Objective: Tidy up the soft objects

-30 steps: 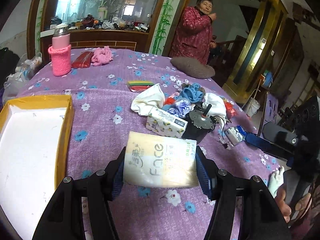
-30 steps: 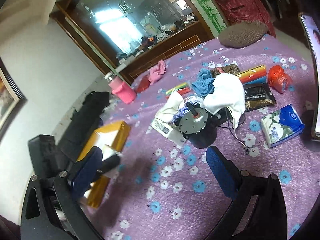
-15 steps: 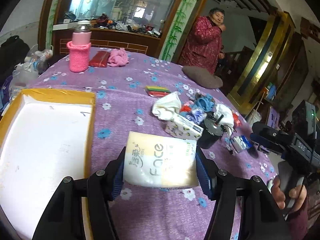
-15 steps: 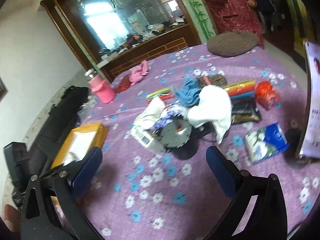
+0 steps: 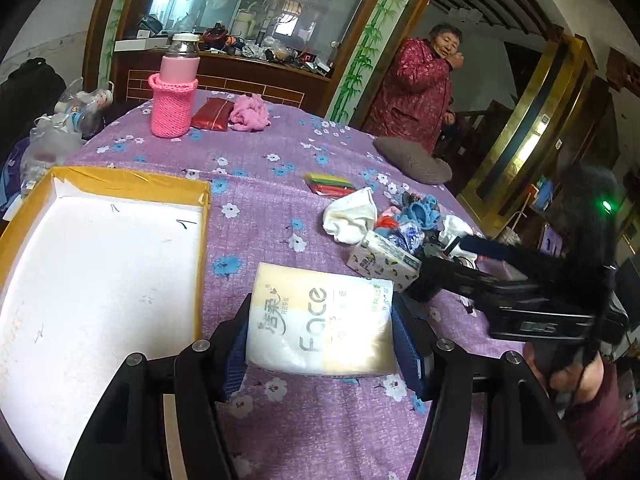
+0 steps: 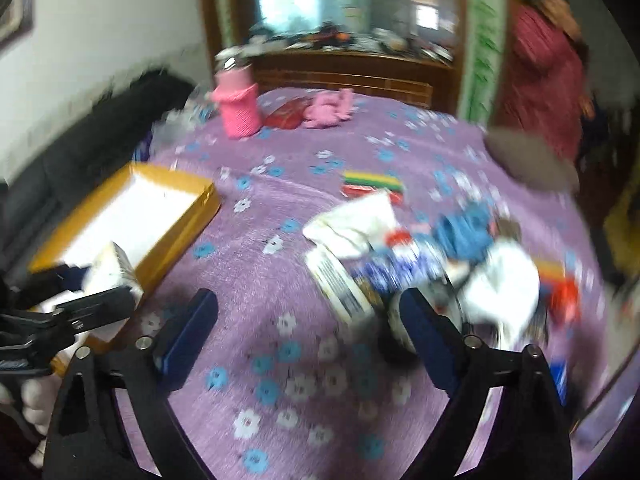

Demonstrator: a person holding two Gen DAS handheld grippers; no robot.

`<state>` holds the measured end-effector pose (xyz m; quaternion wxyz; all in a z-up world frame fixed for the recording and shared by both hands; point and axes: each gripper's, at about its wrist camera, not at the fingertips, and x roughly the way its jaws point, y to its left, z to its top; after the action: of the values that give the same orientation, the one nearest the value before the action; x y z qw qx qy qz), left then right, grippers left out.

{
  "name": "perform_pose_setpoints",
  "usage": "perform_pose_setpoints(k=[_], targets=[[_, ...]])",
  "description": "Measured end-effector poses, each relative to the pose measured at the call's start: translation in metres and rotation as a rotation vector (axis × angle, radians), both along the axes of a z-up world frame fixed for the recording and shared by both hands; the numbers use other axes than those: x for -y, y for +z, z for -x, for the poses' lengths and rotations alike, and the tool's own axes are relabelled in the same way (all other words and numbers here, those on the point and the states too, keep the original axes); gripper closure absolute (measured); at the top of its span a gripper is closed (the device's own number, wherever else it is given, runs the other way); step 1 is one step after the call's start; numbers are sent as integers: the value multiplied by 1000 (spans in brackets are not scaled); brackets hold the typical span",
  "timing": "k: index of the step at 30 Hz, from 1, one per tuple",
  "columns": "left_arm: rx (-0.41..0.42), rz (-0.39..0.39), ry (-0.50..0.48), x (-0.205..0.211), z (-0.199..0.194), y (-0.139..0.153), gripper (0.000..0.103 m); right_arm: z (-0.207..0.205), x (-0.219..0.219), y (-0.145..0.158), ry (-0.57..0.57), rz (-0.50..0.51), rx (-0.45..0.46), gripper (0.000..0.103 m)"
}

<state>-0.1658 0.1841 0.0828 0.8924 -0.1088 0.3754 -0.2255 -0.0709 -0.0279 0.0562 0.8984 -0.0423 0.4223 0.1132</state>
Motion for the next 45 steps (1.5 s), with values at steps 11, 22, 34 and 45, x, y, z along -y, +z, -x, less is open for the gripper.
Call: perform_pose_setpoints(k=[11,22,34,45], targets=[[-16,5,56,-28,-10,-8,43,-57,-19,-50,16,228,-160,77],[16,0,85,-53,2,10,43,-27,-11,7,-49,45,-73,82],[37,-180,237,-116,-63,45,42,-78,-87,27,50,-446,-159,82],[-195,-124,283,-121,-165,-30,41,-142,-134,-48,-16,-526,-311,79]])
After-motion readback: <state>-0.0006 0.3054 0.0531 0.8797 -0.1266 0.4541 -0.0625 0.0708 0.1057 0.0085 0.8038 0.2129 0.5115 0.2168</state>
